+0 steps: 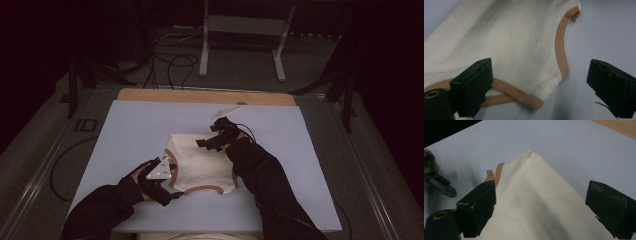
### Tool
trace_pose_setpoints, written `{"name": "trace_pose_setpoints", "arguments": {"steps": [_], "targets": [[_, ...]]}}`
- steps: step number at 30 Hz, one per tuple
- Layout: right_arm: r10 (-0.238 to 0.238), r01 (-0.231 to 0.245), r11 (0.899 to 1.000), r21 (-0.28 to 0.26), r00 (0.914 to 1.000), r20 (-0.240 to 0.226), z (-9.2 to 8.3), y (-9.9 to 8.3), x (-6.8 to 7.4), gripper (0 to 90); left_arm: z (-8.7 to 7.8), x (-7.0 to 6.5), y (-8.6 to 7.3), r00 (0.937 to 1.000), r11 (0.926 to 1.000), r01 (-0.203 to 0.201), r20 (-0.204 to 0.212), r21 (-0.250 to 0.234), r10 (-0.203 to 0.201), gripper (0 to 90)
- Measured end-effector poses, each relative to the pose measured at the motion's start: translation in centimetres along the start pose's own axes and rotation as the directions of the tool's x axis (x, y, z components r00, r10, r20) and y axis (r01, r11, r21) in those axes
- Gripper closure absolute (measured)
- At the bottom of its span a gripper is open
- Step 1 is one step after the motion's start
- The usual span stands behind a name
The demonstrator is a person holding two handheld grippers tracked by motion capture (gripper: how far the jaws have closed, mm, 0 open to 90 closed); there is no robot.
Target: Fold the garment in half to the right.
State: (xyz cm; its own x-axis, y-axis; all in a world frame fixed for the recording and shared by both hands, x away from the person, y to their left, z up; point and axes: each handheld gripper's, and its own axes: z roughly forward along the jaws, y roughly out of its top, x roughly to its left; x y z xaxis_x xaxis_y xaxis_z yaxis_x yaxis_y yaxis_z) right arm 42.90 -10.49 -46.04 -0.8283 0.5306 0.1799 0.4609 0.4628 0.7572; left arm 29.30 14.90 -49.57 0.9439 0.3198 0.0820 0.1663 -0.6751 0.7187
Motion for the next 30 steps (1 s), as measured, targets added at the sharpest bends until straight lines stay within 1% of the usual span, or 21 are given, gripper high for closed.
{"name": "trace_pose_setpoints", "arguments": {"steps": [2, 4, 5, 6, 7, 10, 11, 12, 13, 14, 16, 17, 20, 21, 23, 25, 27, 28, 29, 30], "targets": [[-0.002, 0.002, 1.0, 0.005, 1.0, -0.006, 0.4, 0.1, 0.2, 9.7, 0.2, 0.1, -0.2, 0.9999, 0.9998, -0.011, 0.0, 0.017, 0.011, 11.5], [-0.006, 0.006, 1.0, 0.009, 0.9999, -0.01, 0.6, 0.1, 0.3, 9.8, 0.4, 0.1, -0.3, 0.9999, 0.9997, -0.01, -0.004, 0.022, 0.01, 14.2], [-0.005, 0.005, 1.0, 0.017, 0.9999, -0.015, 1.1, 0.2, 0.5, 9.8, 0.6, 0.1, -0.5, 0.9997, 0.9991, -0.022, 0.015, 0.037, 0.022, 15.4], [-0.008, 0.008, 1.0, 0.021, 0.9998, -0.017, 1.3, 0.2, 0.6, 9.7, 0.6, 0.1, -0.5, 0.9997, 0.9991, -0.022, 0.015, 0.037, 0.022, 15.4], [-0.009, 0.01, 1.0, 0.024, 0.9997, -0.022, 1.5, 0.2, 0.7, 9.7, 0.8, 0.0, -0.7, 0.9992, 0.9977, -0.035, 0.024, 0.057, 0.033, 16.5], [-0.011, 0.012, 0.999, 0.031, 0.9994, -0.032, 2.1, 0.3, 1.0, 9.8, 1.2, 0.1, -0.9, 0.9985, 0.9961, -0.048, 0.03, 0.074, 0.045, 18.7], [-0.017, 0.018, 0.999, 0.03, 0.9992, -0.037, 2.3, 0.3, 1.0, 9.8, 1.3, 0.2, -0.9, 0.9987, 0.9957, -0.047, 0.024, 0.08, 0.045, 20.1], [-0.016, 0.018, 0.999, 0.033, 0.9991, -0.04, 2.5, 0.4, 1.1, 9.8, 1.4, 0.3, -1.0, 0.9985, 0.995, -0.05, 0.029, 0.086, 0.048, 20.7], [-0.016, 0.018, 0.999, 0.035, 0.9989, -0.044, 2.7, 0.4, 1.2, 9.8, 1.6, 0.3, -1.1, 0.9986, 0.995, -0.051, 0.022, 0.086, 0.049, 23.6], [-0.015, 0.017, 0.999, 0.04, 0.9989, -0.045, 2.9, 0.4, 1.3, 9.8, 1.7, 0.3, -1.1, 0.9986, 0.9946, -0.051, 0.017, 0.09, 0.049, 24.1], [-0.019, 0.021, 0.999, 0.04, 0.9986, -0.049, 3.1, 0.5, 1.4, 9.8, 1.7, 0.3, -1.1, 0.9986, 0.9946, -0.051, 0.017, 0.09, 0.049, 25.5], [-0.019, 0.022, 0.999, 0.043, 0.9984, -0.054, 3.5, 0.5, 1.5, 9.8, 1.9, 0.6, -1.2, 0.9993, 0.9969, -0.032, 0.019, 0.072, 0.031, 28.0], [-0.02, 0.023, 0.999, 0.046, 0.9982, -0.057, 3.9, 0.7, 1.7, 9.8, 2.0, 0.6, -1.2, 0.9992, 0.9975, -0.04, -0.002, 0.059, 0.04, 37.6], [-0.019, 0.022, 0.999, 0.049, 0.9979, -0.062, 4.1, 0.7, 1.7, 9.7, 2.1, 0.7, -1.2, 0.9992, 0.9978, -0.037, -0.013, 0.056, 0.038, 39.2], [-0.02, 0.024, 0.998, 0.052, 0.9976, -0.066, 4.4, 0.8, 1.8, 9.8, 2.2, 0.9, -1.1, 0.9996, 0.9986, -0.021, -0.019, 0.049, 0.022, 43.7], [-0.016, 0.02, 0.998, 0.053, 0.9978, -0.065, 4.7, 0.9, 1.8, 9.8, 2.3, 1.0, -1.1, 0.9995, 0.9988, -0.013, -0.028, 0.048, 0.014, 47.5], [-0.016, 0.02, 0.998, 0.058, 0.9976, -0.067, 5.0, 1.0, 1.8, 9.8, 2.4, 1.1, -1.0, 0.9993, 0.9984, -0.017, -0.033, 0.054, 0.019, 52.2], [-0.009, 0.013, 0.998, 0.06, 0.9976, -0.068, 5.2, 1.0, 1.8, 9.8, 2.4, 1.1, -1.0, 0.9992, 0.9984, -0.016, -0.036, 0.054, 0.018, 55.9], [-0.013, 0.017, 0.998, 0.061, 0.9975, -0.069, 5.3, 1.0, 1.7, 9.8, 2.4, 1.1, -0.9, 0.9992, 0.9986, -0.01, -0.039, 0.053, 0.012, 60.0], [-0.006, 0.011, 0.998, 0.064, 0.9977, -0.067, 5.5, 1.1, 1.8, 9.9, 2.5, 1.2, -0.9, 0.9993, 0.9987, -0.006, -0.035, 0.051, 0.008, 62.2]]}}
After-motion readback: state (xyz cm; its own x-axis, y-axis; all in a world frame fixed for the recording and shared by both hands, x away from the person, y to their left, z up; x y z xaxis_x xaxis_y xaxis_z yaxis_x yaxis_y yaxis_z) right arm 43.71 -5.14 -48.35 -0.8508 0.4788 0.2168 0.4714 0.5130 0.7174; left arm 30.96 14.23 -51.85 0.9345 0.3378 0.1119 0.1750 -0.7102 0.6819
